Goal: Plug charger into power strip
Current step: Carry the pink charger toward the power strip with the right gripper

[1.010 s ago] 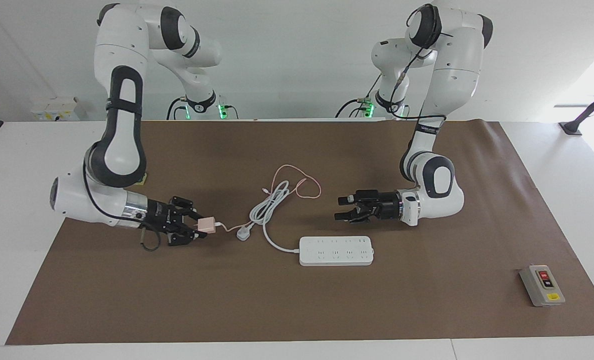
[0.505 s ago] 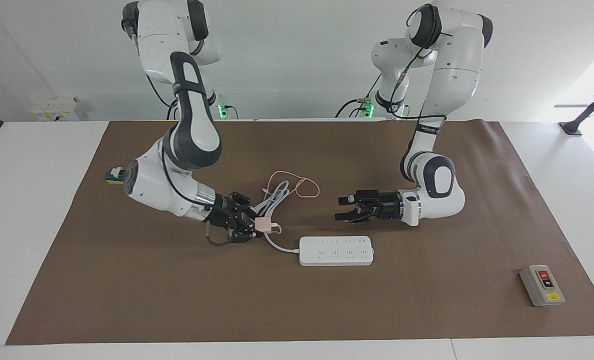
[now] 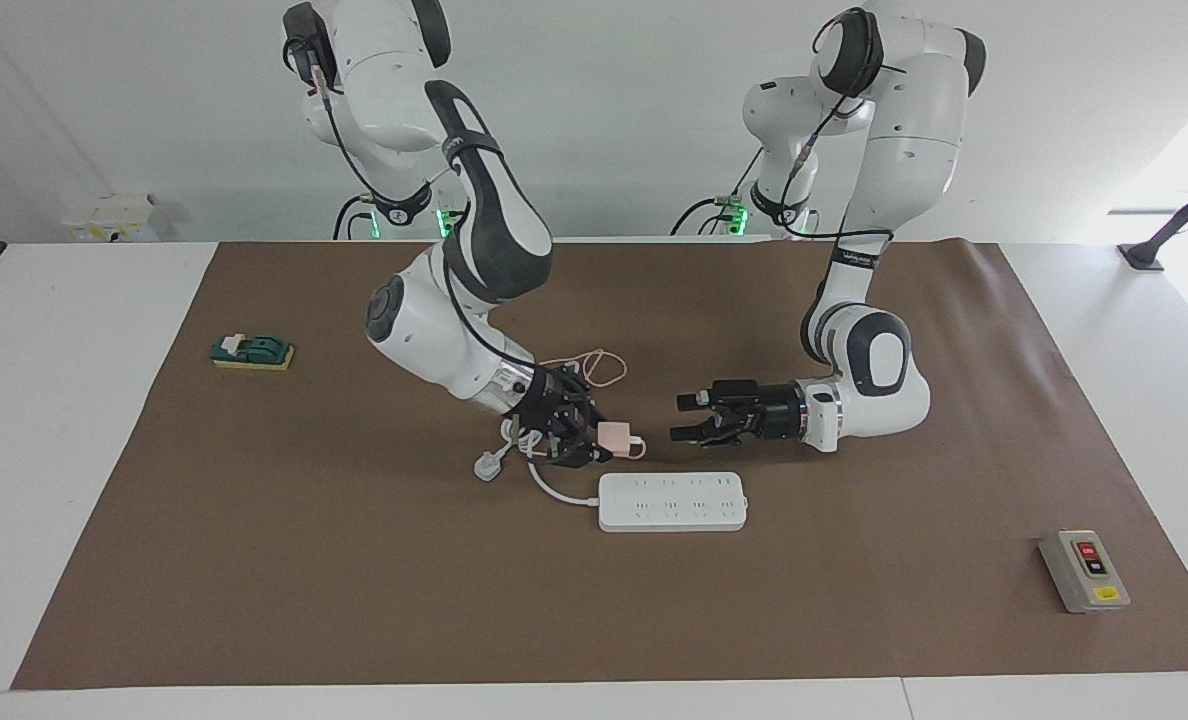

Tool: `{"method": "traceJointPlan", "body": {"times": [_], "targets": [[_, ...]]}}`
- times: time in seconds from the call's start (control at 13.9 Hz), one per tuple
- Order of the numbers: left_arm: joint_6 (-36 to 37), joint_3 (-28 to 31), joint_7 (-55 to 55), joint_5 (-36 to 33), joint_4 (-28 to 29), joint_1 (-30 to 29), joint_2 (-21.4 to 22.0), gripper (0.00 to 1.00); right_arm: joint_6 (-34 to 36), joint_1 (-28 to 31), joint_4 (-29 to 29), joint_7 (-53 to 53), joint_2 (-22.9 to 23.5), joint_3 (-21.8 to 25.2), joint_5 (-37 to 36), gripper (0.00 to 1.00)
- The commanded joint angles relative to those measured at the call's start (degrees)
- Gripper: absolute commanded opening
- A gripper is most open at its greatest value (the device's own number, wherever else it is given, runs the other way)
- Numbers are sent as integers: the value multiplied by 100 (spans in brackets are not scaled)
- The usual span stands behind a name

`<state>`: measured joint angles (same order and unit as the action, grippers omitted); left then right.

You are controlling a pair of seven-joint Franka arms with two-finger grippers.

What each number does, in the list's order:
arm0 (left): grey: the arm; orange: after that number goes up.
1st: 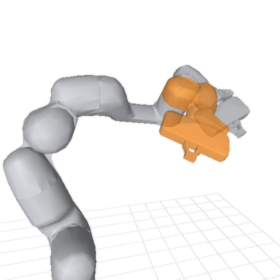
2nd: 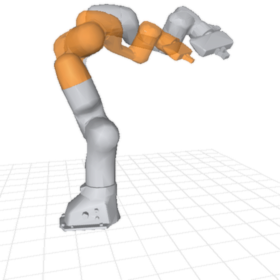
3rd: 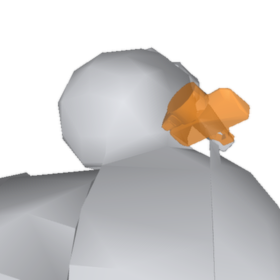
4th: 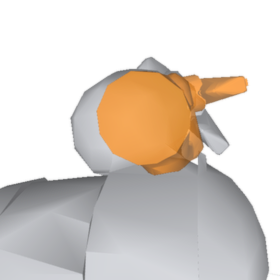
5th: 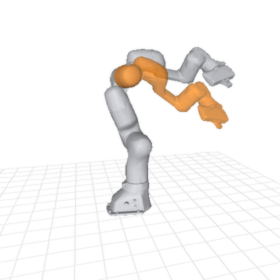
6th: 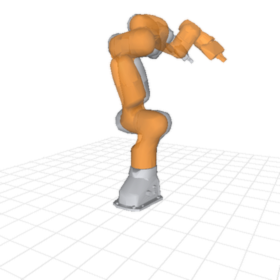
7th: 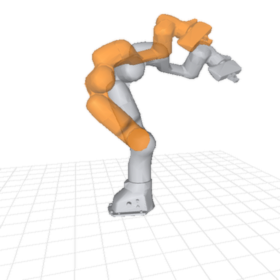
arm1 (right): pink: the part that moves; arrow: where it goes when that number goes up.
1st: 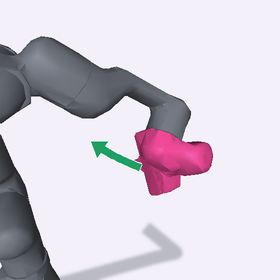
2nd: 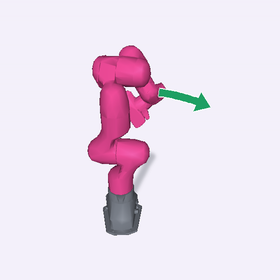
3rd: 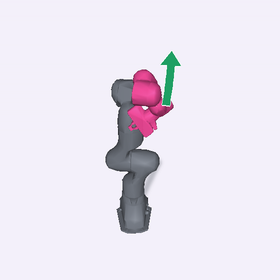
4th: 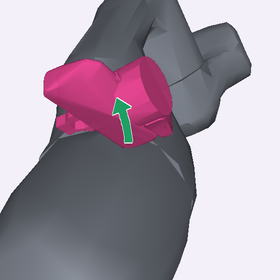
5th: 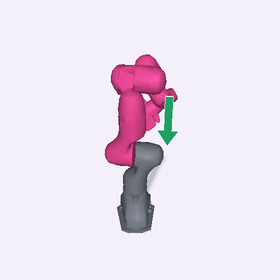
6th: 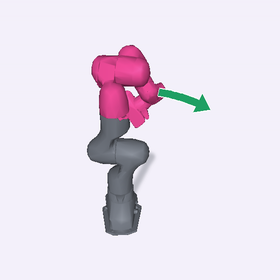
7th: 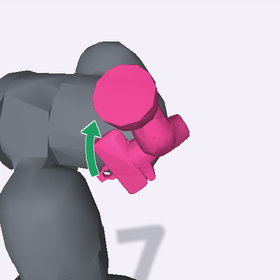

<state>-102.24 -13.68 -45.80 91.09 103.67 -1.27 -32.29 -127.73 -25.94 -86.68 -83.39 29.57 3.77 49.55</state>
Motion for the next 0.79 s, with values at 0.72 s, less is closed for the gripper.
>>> {"method": "traceJointPlan", "body": {"times": [0.72], "targets": [[28, -56, -219, -126, -136, -92, -217, 100, -314, -561, 46, 86, -4, 27, 168, 0]]}}
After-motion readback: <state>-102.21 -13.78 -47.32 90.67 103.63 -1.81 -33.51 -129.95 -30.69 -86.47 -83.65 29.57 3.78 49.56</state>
